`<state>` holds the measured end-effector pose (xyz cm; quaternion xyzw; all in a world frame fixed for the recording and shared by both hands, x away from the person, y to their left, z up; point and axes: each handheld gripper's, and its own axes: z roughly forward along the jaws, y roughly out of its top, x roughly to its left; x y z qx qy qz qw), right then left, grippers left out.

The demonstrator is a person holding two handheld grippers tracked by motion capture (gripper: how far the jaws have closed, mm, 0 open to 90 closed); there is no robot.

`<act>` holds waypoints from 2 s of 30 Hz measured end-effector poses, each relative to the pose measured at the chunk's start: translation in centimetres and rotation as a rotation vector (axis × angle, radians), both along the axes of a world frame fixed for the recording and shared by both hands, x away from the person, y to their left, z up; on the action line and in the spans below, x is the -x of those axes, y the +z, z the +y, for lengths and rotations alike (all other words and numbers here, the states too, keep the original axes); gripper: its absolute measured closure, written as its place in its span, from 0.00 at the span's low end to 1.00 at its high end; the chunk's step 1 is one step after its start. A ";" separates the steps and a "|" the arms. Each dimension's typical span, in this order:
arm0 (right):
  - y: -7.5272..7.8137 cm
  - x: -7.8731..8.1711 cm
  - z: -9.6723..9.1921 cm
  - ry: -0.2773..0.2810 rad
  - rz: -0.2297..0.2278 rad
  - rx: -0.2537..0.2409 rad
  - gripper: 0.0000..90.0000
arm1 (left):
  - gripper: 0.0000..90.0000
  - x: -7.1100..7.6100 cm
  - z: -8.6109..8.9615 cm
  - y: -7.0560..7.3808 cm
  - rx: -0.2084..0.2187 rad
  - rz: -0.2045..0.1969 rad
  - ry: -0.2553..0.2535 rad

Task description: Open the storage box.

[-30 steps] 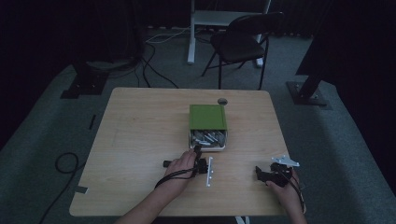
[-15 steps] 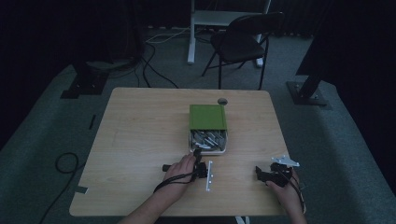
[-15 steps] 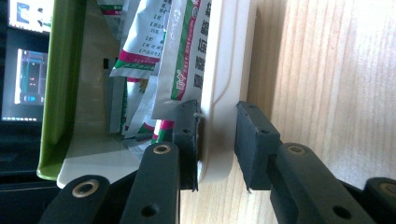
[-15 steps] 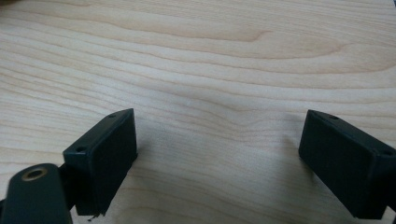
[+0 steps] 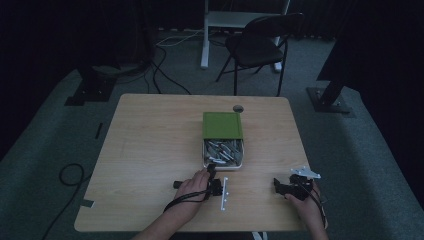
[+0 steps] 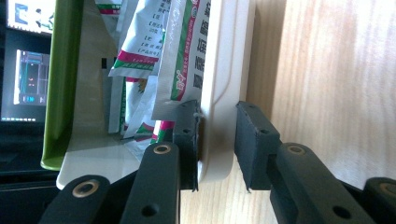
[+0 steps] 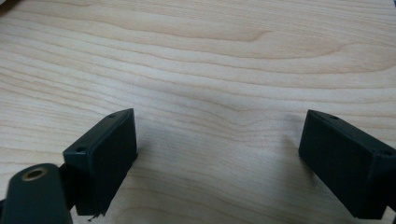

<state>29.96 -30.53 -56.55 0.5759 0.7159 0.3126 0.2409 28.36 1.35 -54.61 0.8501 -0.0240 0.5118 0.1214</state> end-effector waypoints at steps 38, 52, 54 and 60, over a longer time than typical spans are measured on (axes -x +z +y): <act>0.0 0.0 0.0 0.000 0.000 0.000 0.12 | 0.80 4.6 0.5 0.2 0.059 0.071 -0.031; 0.0 0.0 0.0 0.000 0.000 0.001 0.12 | 0.77 4.4 2.1 2.5 0.304 0.251 -0.047; 0.0 0.0 0.0 0.000 0.000 0.000 0.12 | 0.77 4.4 2.4 2.7 0.341 0.287 -0.047; 0.0 0.0 0.0 0.000 0.000 0.000 0.12 | 0.77 4.2 3.7 3.1 0.427 0.356 -0.046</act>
